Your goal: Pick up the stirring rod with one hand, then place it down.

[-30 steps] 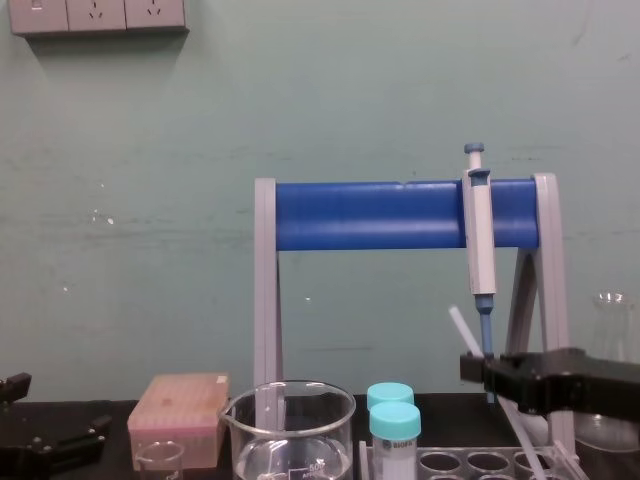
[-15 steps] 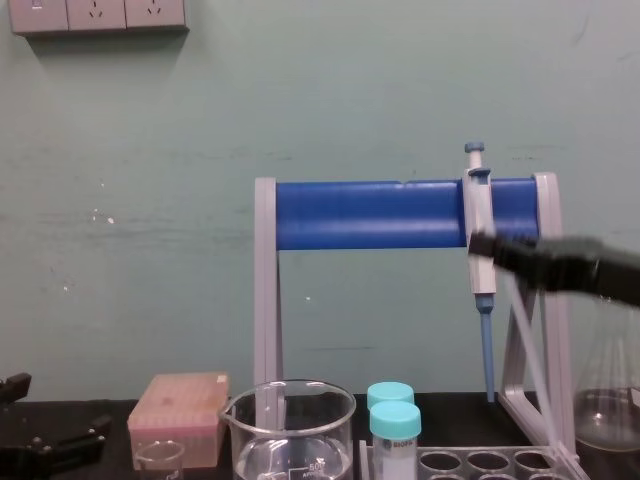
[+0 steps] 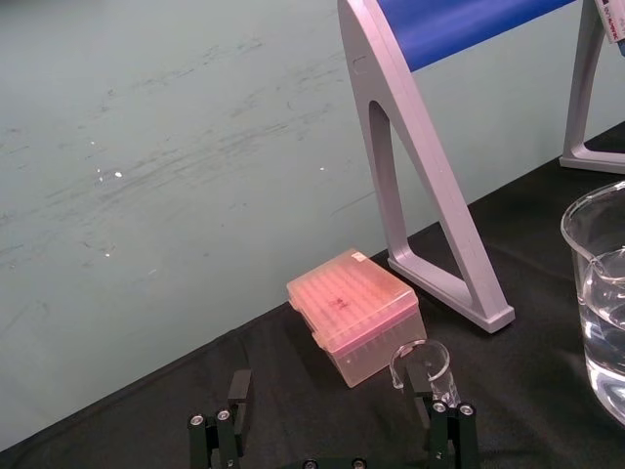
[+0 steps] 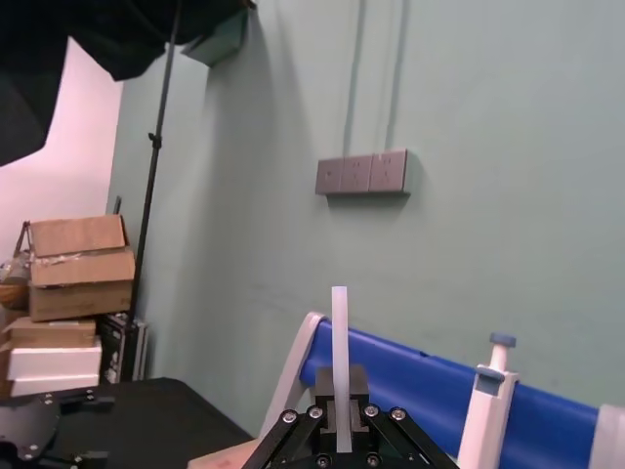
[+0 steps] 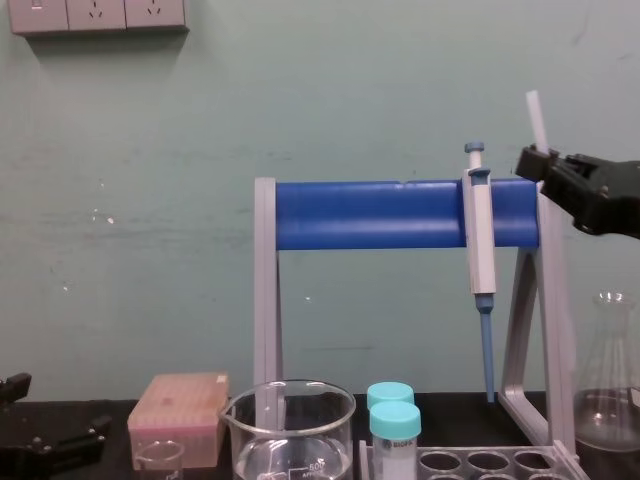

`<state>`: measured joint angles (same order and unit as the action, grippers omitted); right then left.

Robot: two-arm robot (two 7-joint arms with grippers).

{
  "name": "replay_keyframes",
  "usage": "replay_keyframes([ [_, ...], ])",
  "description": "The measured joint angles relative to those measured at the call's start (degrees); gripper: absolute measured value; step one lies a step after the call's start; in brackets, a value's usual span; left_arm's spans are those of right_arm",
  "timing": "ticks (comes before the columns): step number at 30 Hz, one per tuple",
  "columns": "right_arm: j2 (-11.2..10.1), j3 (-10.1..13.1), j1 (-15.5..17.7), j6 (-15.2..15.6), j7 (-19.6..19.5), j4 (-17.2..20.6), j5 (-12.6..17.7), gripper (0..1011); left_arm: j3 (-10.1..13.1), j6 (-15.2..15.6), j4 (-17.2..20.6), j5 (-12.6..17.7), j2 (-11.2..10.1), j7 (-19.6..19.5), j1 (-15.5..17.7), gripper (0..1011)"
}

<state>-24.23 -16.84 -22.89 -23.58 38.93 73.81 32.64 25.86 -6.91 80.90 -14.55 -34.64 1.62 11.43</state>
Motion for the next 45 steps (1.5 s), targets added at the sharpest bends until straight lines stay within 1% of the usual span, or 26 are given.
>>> replay_keyframes([
  [1,0.1,0.2,0.2,-1.0,0.4,-0.3,-0.2,72,0.0,0.0,0.0,0.0,0.0,0.0,0.0,1000],
  [2,0.1,0.4,0.5,-2.7,1.4,-0.9,-0.3,72,0.0,0.0,0.0,0.0,0.0,0.0,0.0,1000],
  [5,0.3,0.8,1.5,-4.2,2.4,-1.9,-0.4,72,0.0,0.0,0.0,0.0,0.0,0.0,0.0,1000],
  [8,0.3,1.1,2.3,-4.2,2.6,-2.3,-0.5,72,0.0,0.0,0.0,0.0,0.0,0.0,0.0,1000],
  [13,0.4,1.6,3.6,-3.1,1.8,-2.3,-0.9,72,0.0,0.0,0.0,0.0,0.0,0.0,0.0,1000],
  [45,0.4,1.4,3.3,-3.3,2.0,-2.2,-0.8,72,0.0,0.0,0.0,0.0,0.0,0.0,0.0,1000],
])
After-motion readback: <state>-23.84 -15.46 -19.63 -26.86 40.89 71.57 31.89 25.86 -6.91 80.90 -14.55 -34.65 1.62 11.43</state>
